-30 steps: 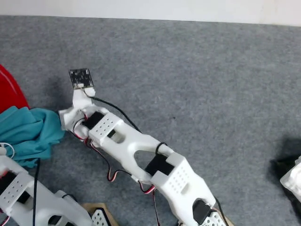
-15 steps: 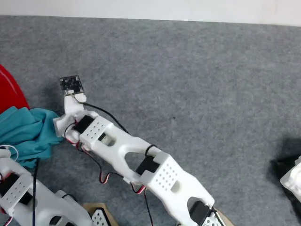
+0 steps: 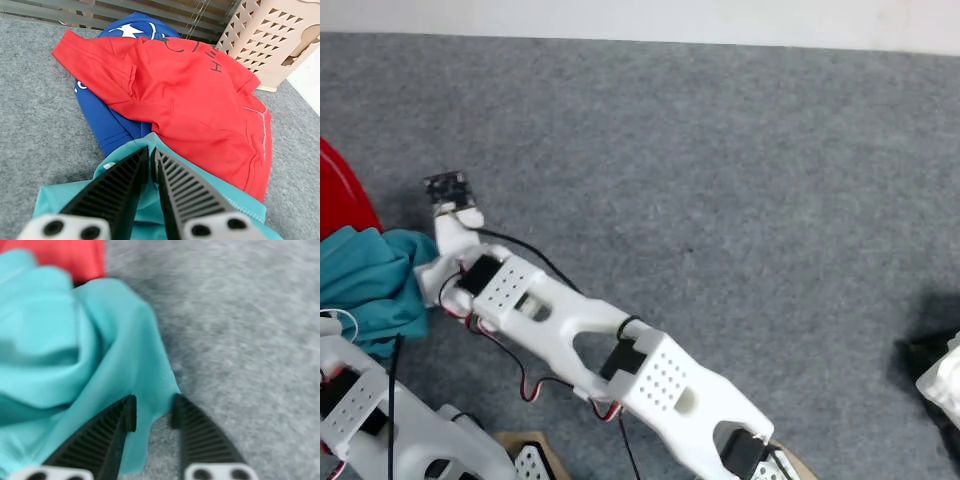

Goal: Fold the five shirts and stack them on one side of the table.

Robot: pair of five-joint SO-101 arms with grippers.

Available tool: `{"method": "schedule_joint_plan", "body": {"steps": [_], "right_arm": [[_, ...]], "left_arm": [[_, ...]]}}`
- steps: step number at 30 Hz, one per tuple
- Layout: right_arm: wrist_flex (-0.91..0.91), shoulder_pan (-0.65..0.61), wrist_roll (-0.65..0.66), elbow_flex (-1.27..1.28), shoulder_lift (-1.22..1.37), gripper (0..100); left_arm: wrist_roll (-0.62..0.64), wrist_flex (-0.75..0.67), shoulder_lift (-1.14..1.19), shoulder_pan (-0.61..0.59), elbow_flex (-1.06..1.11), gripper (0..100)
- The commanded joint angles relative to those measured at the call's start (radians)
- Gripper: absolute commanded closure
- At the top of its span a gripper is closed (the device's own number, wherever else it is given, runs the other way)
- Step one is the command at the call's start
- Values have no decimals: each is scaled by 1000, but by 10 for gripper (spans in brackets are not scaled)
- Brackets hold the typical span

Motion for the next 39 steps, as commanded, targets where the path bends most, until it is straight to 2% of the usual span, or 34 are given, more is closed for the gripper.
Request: {"method": "schedule_joint_plan", "body": {"steps": [1, 4, 8, 11, 15, 20, 25, 32, 35, 39], "right_arm": [[-2, -21, 130, -54, -16, 952], [-2, -19, 150, -50, -16, 995], [8, 13, 150, -45, -16, 991], [102, 82, 144, -51, -25, 991], [223, 174, 143, -87, -53, 991], [282, 260, 143, -90, -127, 991], [338, 277, 143, -97, -160, 991], [354, 409, 152, -90, -341, 991], [394, 487, 152, -91, -449, 991], [443, 576, 161, -91, -627, 991]], "left_arm": [[-3, -18, -12, -5, -5, 993], [-3, -18, -12, -5, -5, 993], [-3, -20, -13, -7, -7, 993], [-2, -21, -18, 1, -16, 993], [-2, -75, -12, 94, -45, 993], [-2, -206, -10, 248, -28, 993], [-2, -318, -10, 325, 35, 993], [-2, -446, -10, 438, 35, 993], [89, -516, -10, 447, -16, 993], [232, -514, -12, 453, -136, 993]]}}
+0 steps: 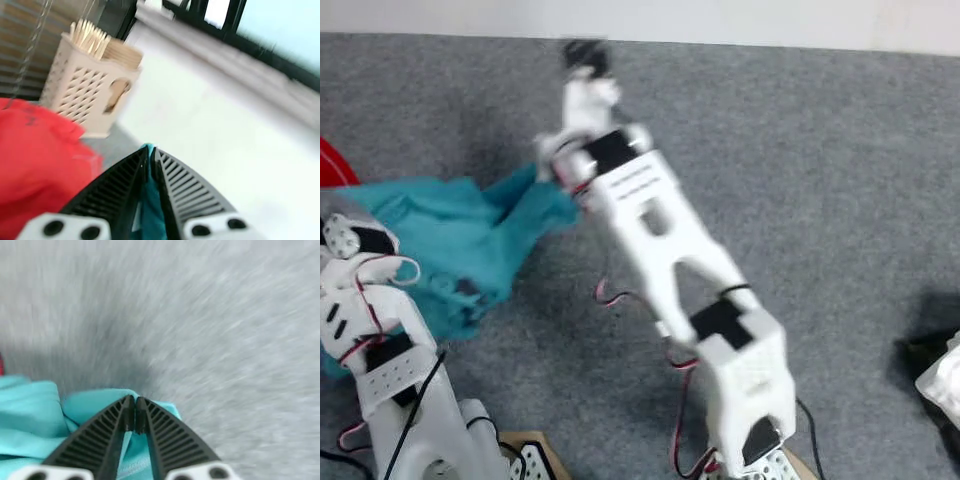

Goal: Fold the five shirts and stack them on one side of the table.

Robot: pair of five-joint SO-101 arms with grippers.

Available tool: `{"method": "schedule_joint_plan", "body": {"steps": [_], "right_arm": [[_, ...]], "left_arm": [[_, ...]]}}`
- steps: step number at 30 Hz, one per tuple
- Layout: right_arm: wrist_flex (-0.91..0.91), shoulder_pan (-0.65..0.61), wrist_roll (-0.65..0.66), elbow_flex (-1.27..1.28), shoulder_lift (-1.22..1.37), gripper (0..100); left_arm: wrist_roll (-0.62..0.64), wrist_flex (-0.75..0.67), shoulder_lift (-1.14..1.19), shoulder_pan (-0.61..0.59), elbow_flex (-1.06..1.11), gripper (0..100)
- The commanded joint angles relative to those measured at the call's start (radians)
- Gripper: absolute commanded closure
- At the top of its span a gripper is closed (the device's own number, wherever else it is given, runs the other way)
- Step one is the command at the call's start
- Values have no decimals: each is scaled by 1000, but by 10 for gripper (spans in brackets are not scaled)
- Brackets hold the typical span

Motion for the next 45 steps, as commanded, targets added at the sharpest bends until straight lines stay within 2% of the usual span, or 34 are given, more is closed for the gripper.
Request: {"method": "schedule_joint_plan", "body": {"steps": [1, 5, 7, 12, 15, 18, 21, 25, 31, 35, 45], "right_arm": [[39, 90, 46, -48, -222, 991], [94, 113, 114, -47, -384, 991], [122, 113, 152, -47, -456, 991], [177, 114, 215, -47, -581, 991], [208, 114, 264, -47, -638, 991], [209, 134, 316, -48, -700, 992], [196, 171, 347, -56, -760, 992], [174, 176, 397, -56, -835, 992], [67, 170, 493, -56, -901, 992], [-1, 165, 574, -56, -914, 992], [-110, -15, 798, -124, -881, 992]], "left_arm": [[124, -31, -15, 27, -170, 993], [124, 12, -12, 74, -303, 993], [124, 218, -12, 124, -394, 993], [124, 867, -8, 208, -670, 993], [123, 1094, -10, 255, -792, 993], [123, 1237, -10, 260, -915, 993], [129, 1290, -10, 236, -1018, 993], [132, 1292, -16, 153, -1133, 993], [133, 1292, -18, 143, -1248, 993], [219, 1292, -18, 140, -1317, 993], [253, 1297, -19, 139, -1369, 993]]}}
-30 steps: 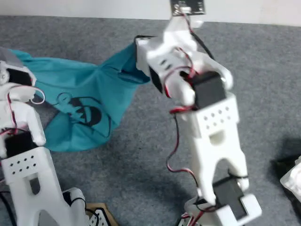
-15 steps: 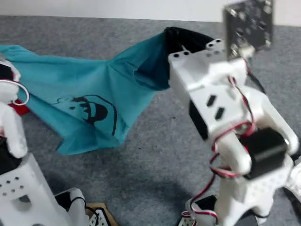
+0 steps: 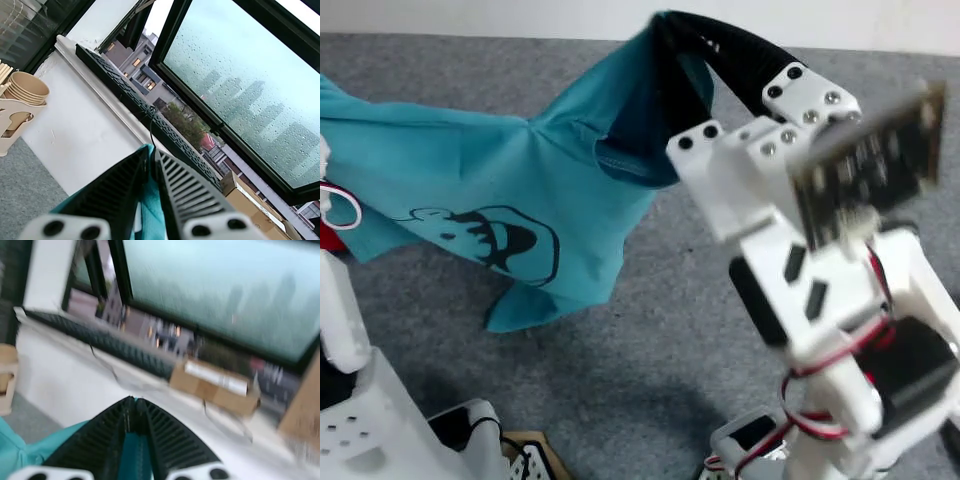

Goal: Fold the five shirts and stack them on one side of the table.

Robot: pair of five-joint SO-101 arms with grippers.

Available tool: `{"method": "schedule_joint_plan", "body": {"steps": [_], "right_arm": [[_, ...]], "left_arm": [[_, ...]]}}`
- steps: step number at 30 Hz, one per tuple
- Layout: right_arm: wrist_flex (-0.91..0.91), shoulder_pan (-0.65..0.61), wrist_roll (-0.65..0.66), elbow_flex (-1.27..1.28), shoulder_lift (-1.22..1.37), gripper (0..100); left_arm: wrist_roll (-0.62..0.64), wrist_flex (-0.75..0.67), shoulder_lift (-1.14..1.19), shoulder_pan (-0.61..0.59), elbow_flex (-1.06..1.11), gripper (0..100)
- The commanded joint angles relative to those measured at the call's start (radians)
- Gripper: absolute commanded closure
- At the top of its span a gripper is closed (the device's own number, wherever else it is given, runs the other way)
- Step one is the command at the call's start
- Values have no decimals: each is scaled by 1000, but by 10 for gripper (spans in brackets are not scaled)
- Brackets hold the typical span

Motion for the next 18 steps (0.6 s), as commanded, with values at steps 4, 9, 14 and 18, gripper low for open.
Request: {"method": "schedule_joint_plan", "body": {"steps": [4, 9, 14, 18], "right_arm": [[10, -53, 55, -61, 128, 992], [56, -51, -41, -73, 326, 992], [27, -15, -127, -125, 472, 992], [-31, 41, -229, -150, 581, 992]], "left_arm": [[8, 5, -8, -13, 50, 993], [-77, 2, -7, -13, 168, 993], [-143, 2, -7, -18, 263, 993], [-137, -143, -7, -81, 366, 993]]}}
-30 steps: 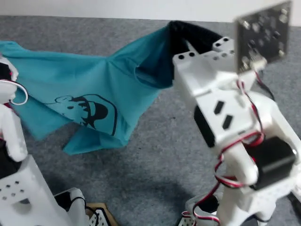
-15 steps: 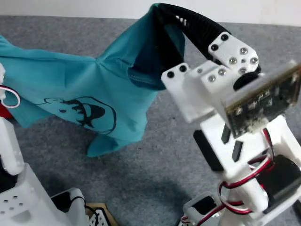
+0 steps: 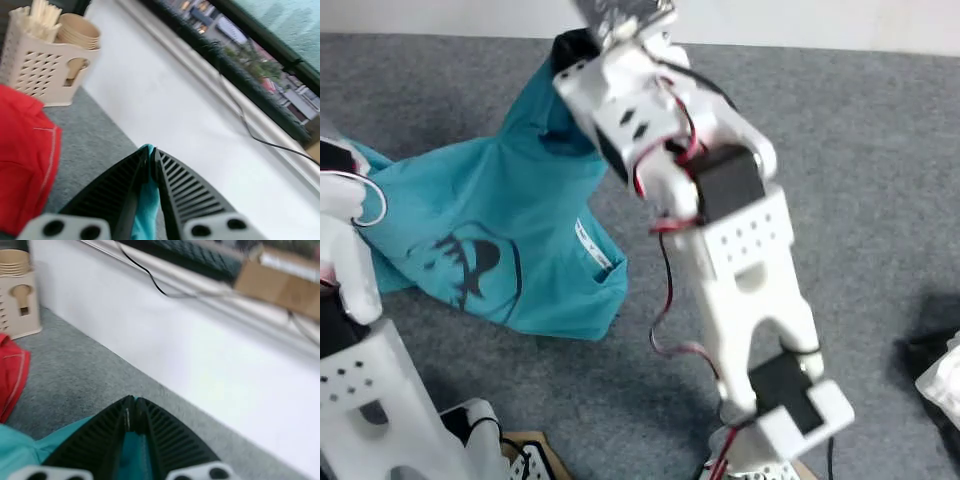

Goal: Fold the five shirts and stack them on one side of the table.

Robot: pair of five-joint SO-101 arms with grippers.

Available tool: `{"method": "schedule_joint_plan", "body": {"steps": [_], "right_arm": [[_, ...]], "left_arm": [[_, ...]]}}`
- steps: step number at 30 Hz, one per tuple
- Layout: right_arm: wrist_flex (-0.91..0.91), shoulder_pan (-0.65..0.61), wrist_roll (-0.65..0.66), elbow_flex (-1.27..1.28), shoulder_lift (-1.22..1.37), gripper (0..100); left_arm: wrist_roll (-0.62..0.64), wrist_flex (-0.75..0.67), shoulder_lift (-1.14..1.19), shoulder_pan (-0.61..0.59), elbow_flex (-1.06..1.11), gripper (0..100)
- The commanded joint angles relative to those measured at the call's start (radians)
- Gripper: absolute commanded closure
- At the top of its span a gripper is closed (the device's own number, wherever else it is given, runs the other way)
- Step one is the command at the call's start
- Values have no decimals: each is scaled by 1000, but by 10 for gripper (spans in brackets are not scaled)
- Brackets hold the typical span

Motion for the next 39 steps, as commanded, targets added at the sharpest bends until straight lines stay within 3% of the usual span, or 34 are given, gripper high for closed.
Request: {"method": "schedule_joint_plan", "body": {"steps": [1, 6, 14, 18, 28, 33, 39], "right_arm": [[-71, 62, -92, -54, 59, 992], [-131, 79, -143, -48, 142, 992], [-137, 15, -170, -44, 329, 992], [-47, -45, -167, -44, 475, 992], [62, -156, -170, -53, 803, 992], [111, -177, -170, -56, 812, 992], [145, -262, -163, -131, 796, 979]], "left_arm": [[-6, -206, -8, -82, 104, 993], [-6, -473, -18, -166, 300, 993], [-12, -664, -18, -288, 553, 993], [-14, -761, -18, -343, 674, 993], [-141, -1103, -18, -289, 1087, 993], [-141, -1312, -18, -297, 1257, 993], [-141, -1424, -18, -318, 1322, 993]]}}
